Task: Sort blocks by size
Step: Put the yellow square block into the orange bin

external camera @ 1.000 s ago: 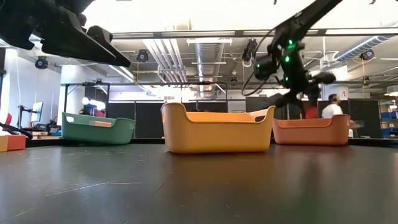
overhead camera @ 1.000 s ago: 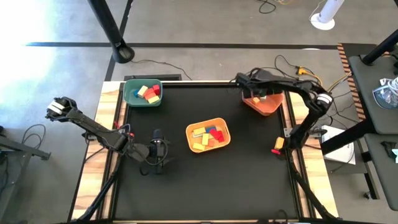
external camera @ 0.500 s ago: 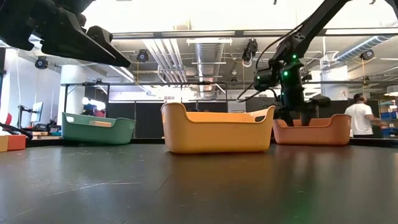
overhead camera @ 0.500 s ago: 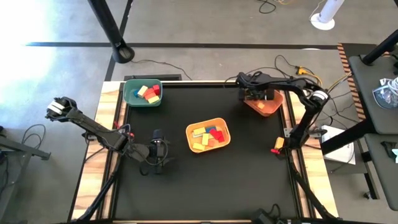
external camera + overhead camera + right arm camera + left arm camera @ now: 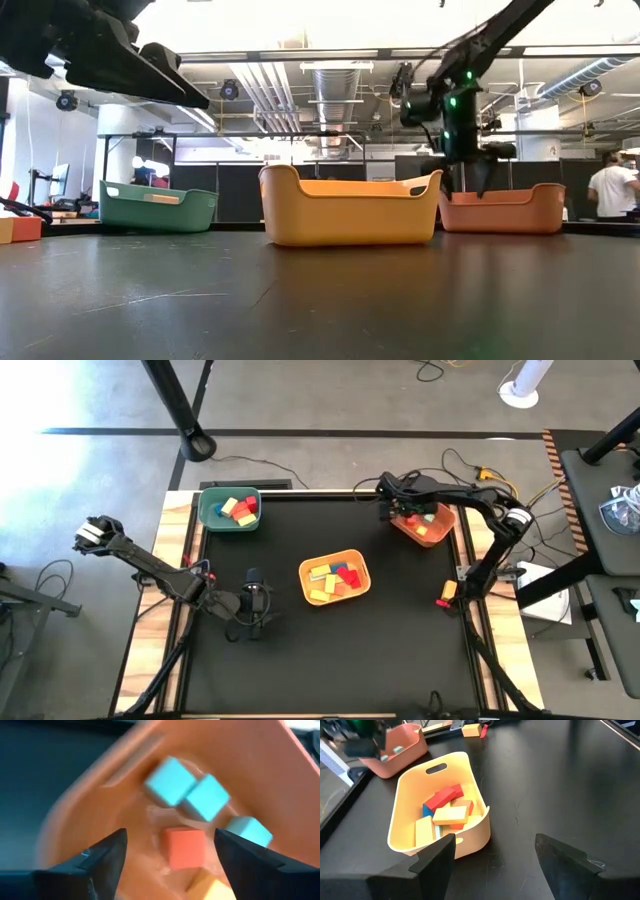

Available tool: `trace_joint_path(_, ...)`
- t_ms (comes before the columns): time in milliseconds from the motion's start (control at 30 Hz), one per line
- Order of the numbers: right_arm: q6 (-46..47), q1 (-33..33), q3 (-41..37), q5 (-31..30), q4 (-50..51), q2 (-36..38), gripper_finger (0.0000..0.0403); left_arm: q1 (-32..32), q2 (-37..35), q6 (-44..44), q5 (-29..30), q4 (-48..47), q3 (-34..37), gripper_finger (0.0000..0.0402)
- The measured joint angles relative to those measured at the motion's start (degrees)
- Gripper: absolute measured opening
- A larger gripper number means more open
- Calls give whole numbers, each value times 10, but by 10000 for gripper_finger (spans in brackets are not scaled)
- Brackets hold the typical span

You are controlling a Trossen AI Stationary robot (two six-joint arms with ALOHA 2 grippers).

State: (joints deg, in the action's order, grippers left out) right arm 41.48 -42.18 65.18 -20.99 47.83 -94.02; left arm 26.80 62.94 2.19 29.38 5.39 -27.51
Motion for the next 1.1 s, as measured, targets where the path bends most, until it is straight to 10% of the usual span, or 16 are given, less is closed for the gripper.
trace_joint_path(367,-60,239,15,-180,-2,103,281,89,7,195,-48,-246,-120,259)
trace_joint_path(700,-83,528,11,-211,-95,99,244,204,32,605,-122,-537,-186,259)
trace_joint_path(1100,-101,660,11,-258,-165,76,240,105,96,728,-266,-746,-196,259)
